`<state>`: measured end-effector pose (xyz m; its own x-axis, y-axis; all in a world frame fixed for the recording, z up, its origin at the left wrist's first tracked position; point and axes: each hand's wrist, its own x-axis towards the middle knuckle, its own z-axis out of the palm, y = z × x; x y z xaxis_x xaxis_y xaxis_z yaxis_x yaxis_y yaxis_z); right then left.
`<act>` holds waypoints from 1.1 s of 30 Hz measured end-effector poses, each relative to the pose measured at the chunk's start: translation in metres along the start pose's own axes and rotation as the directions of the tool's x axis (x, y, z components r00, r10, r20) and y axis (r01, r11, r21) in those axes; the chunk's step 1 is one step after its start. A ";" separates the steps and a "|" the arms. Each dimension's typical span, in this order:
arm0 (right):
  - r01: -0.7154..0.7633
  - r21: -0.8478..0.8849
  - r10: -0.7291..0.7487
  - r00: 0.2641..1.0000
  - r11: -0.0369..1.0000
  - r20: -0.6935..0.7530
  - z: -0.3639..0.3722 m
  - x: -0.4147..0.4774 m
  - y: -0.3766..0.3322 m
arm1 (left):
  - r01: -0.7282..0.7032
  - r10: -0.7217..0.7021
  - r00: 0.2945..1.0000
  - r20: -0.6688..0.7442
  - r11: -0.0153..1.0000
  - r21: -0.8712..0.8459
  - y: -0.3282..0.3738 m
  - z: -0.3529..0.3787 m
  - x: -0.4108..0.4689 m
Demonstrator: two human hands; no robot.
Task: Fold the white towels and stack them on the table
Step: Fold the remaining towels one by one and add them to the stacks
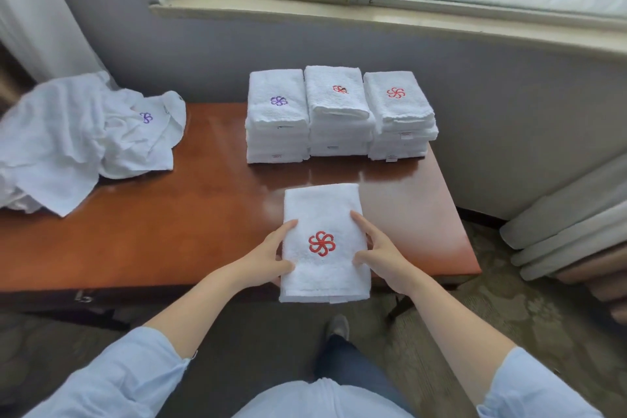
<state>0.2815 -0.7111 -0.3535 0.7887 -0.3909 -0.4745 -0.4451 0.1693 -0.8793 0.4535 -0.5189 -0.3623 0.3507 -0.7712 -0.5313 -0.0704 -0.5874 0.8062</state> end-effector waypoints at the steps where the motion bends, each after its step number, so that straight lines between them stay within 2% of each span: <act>1: 0.023 0.007 -0.023 1.000 1.000 0.003 0.005 0.000 -0.008 | -0.016 0.016 1.000 -0.016 1.000 0.002 0.003 -0.007 -0.005; 8: 0.196 -0.016 -0.196 0.981 0.981 -0.005 0.022 0.027 -0.084 | -0.181 0.187 0.965 -0.183 0.982 0.050 0.044 -0.071 -0.021; 16: 0.322 -0.115 -0.322 0.947 0.940 0.018 0.012 0.113 -0.198 | -0.279 0.299 0.902 -0.311 0.954 0.110 0.121 -0.165 0.019; 19: 0.363 -0.174 -0.365 0.931 0.915 0.020 0.005 0.151 -0.237 | -0.268 0.293 0.890 -0.349 0.956 0.121 0.147 -0.202 0.047; 23: 0.354 -0.172 -0.351 0.935 0.919 0.052 -0.006 0.203 -0.267 | -0.228 0.257 0.898 -0.357 0.966 0.121 0.168 -0.237 0.085; 33: 0.269 -0.222 -0.259 0.963 0.937 0.072 -0.014 0.301 -0.282 | -0.123 0.146 0.913 -0.381 0.989 0.084 0.171 -0.280 0.169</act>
<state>0.6381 -0.8886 -0.2480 0.9053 -0.3556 -0.2323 -0.2997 -0.1475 -0.9425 0.7624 -0.6803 -0.2414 0.6654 -0.6966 -0.2682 -0.1911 -0.5063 0.8409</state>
